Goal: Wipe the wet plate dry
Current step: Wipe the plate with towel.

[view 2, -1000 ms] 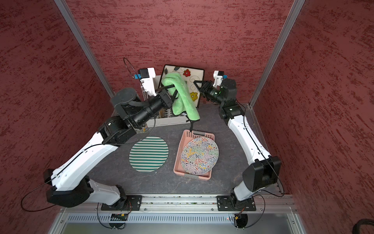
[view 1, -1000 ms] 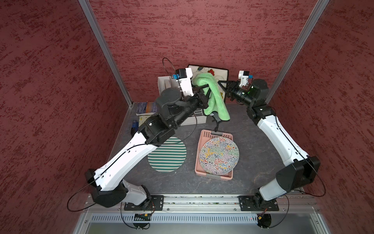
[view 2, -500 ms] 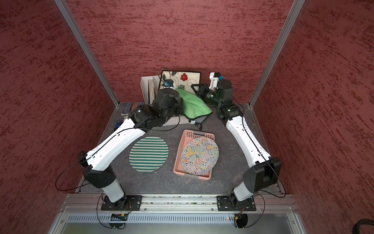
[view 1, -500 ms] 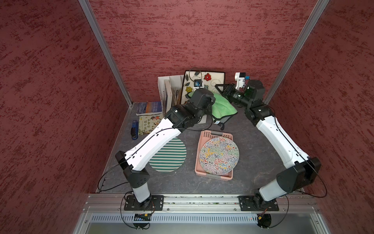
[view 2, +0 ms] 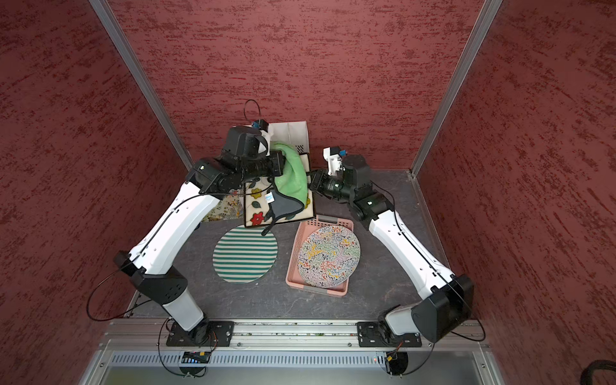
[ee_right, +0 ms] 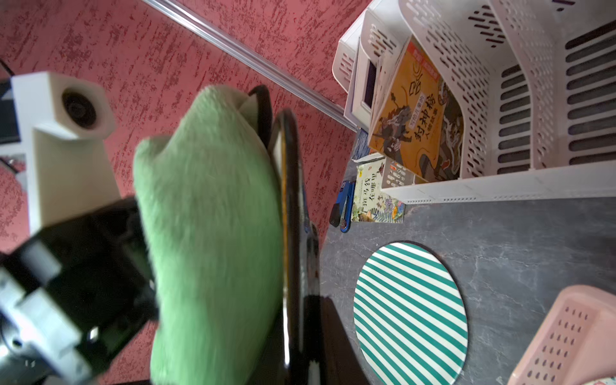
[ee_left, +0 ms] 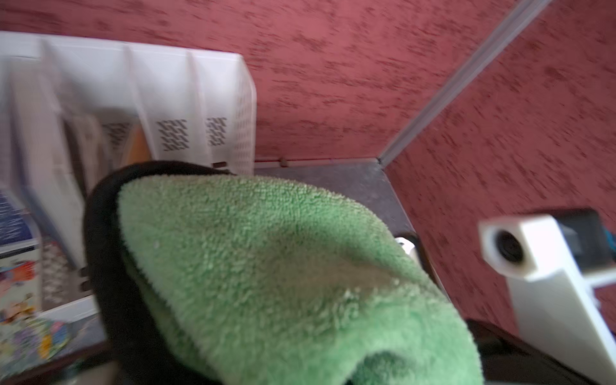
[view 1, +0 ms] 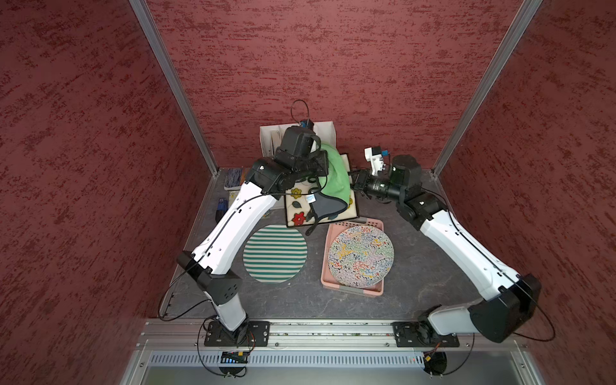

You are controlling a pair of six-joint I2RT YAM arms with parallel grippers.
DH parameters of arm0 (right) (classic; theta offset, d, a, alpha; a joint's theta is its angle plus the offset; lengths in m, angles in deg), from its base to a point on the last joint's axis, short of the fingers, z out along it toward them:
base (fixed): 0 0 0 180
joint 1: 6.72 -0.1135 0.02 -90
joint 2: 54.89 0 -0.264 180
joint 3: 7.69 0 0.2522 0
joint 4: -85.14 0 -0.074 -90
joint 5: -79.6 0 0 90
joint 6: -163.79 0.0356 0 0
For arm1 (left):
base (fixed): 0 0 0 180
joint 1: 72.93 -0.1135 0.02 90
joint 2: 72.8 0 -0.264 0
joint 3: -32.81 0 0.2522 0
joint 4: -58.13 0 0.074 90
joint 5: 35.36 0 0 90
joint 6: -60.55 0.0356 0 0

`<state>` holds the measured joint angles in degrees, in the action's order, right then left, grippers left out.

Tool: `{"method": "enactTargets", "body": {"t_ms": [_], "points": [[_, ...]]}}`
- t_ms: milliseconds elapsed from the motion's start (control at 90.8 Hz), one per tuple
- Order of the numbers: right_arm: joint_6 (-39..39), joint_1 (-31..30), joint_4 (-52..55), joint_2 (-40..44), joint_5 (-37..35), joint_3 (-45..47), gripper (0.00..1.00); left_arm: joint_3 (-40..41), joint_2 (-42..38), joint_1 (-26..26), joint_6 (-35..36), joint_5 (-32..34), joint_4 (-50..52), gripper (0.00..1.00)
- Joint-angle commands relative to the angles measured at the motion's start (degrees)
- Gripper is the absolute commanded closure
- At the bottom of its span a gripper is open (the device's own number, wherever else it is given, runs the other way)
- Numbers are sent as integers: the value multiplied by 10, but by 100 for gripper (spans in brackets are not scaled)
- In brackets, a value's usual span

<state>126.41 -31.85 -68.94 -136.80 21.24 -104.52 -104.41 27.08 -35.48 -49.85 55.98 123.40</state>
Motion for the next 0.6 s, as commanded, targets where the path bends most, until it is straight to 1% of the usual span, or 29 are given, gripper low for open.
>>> {"method": "enactTargets", "body": {"t_ms": [0, 66, 154, 209, 275, 320, 364, 430, 474, 507, 584], "points": [[68, 59, -176, 26, 15, -99, 100, 6, 29, 21, 26, -79, 26, 100], [82, 90, -188, 38, 14, -97, 100, 33, 16, 16, 11, -38, 48, 100], [64, 101, -161, 56, 28, -88, 100, 86, -17, -14, -35, 19, 74, 100], [66, 92, -160, 70, 45, -62, 100, 111, -40, -43, -69, 33, 78, 100], [63, 58, -168, 86, 54, -20, 100, 123, -59, -64, -75, 21, 64, 100], [54, 25, -161, 89, 48, -7, 100, 114, -59, -66, -63, -2, 48, 100], [45, -8, -160, 87, 44, -4, 100, 99, -50, -62, -48, -42, 28, 100], [53, -26, -183, 72, 39, -14, 100, 66, -26, -48, -34, -79, 16, 100], [68, -24, -209, 59, 33, -27, 100, 35, -3, -38, -30, -79, 28, 100], [68, -18, -217, 48, 27, -49, 100, 14, 12, -31, -32, -66, 43, 100], [44, 12, -180, 24, 17, -128, 100, -13, 33, -28, -49, -31, 75, 100]]}}
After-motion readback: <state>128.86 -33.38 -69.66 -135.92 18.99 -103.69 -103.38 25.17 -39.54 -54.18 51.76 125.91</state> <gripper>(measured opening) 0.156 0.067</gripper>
